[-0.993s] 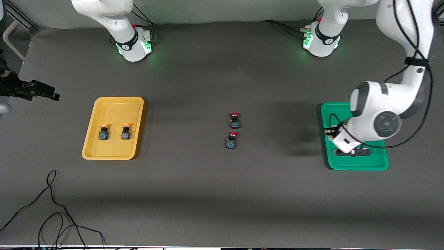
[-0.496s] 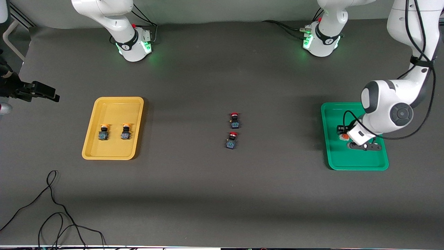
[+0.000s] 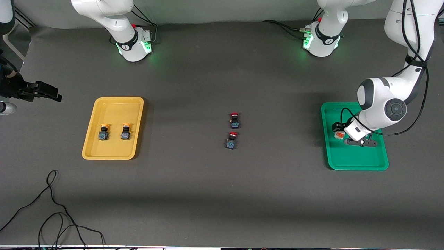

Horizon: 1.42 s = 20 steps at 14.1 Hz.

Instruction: Place green and yellow buttons in trays

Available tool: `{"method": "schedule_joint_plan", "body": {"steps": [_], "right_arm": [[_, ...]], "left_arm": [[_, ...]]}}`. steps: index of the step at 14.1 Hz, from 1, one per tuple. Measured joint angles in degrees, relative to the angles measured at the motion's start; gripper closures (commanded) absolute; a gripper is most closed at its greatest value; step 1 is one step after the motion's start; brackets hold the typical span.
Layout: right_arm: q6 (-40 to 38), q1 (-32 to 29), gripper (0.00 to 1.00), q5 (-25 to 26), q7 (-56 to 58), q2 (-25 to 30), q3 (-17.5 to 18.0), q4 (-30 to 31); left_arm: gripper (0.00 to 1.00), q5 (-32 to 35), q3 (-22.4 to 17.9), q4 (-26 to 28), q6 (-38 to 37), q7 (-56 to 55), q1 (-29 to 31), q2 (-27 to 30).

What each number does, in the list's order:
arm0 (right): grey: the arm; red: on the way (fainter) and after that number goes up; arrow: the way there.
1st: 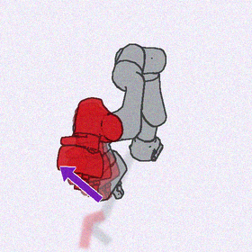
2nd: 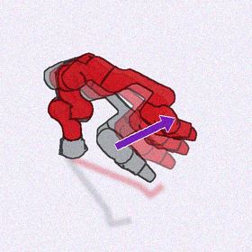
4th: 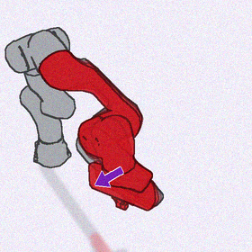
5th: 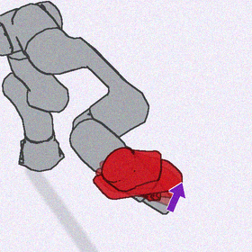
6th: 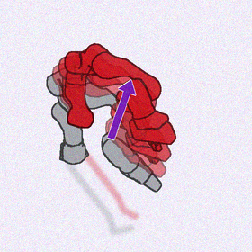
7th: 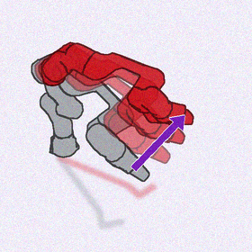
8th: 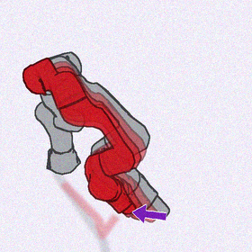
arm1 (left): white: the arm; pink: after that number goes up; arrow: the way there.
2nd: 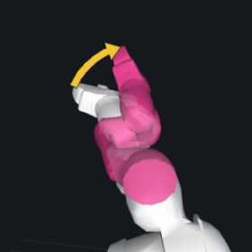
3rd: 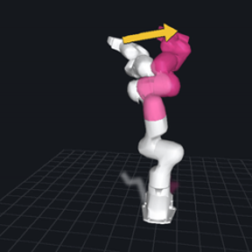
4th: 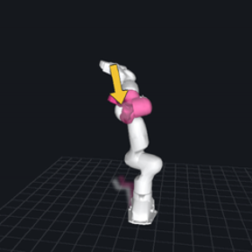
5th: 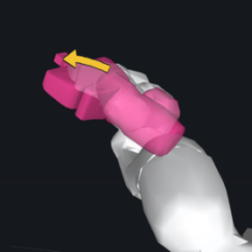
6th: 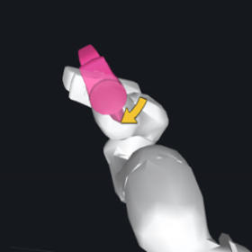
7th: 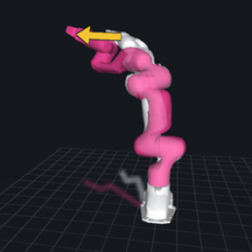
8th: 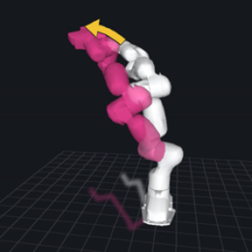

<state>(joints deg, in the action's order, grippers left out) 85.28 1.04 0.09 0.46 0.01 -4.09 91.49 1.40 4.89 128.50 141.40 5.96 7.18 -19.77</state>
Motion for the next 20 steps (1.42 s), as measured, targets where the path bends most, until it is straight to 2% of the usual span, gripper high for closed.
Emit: {"method": "schedule_joint_plan", "body": {"steps": [3, 5, 8, 11, 13, 15, 17, 20], "right_arm": [[0.0, -0.1, 0.0, 0.1, 0.0, 0.0, 0.0, -0.1], [0.0, -0.2, 0.0, 0.1, 0.0, 0.0, -0.5, -0.2], [0.0, -0.3, 0.0, 0.1, 0.0, 0.0, -0.9, -0.3], [0.0, -0.3, 0.0, 0.1, 0.0, 0.0, -0.9, -0.5], [0.0, -0.3, 0.0, 0.1, 0.0, 0.0, -0.9, -0.8], [0.2, -0.3, 0.0, 0.1, 0.0, 0.0, -0.9, -0.9], [0.3, -0.3, 0.0, 0.1, 0.0, 0.0, -0.9, -0.9], [0.4, -0.3, 0.0, 0.1, 0.0, 0.0, -0.9, -0.9]], "left_arm": [[0.0, 0.0, 0.0, -0.9, -0.6, 0.0, 0.2, 0.5], [0.0, -0.2, 0.1, -4.8, -7.8, 0.0, 0.4, 2.3], [0.0, -1.0, 0.5, -15.9, -26.8, -0.5, 0.4, 7.0], [0.0, -1.2, 0.9, -30.4, -44.9, -1.6, 0.4, 9.6], [0.0, -1.3, 1.0, -39.3, -53.5, -2.0, 0.4, 10.2], [0.0, -1.3, 1.1, -45.7, -59.0, -2.1, 0.4, 10.6], [0.0, -1.2, 1.1, -48.4, -61.9, -2.6, 0.4, 10.8], [0.0, -1.3, 1.3, -48.5, -64.5, -3.5, 0.2, 10.1]]}}
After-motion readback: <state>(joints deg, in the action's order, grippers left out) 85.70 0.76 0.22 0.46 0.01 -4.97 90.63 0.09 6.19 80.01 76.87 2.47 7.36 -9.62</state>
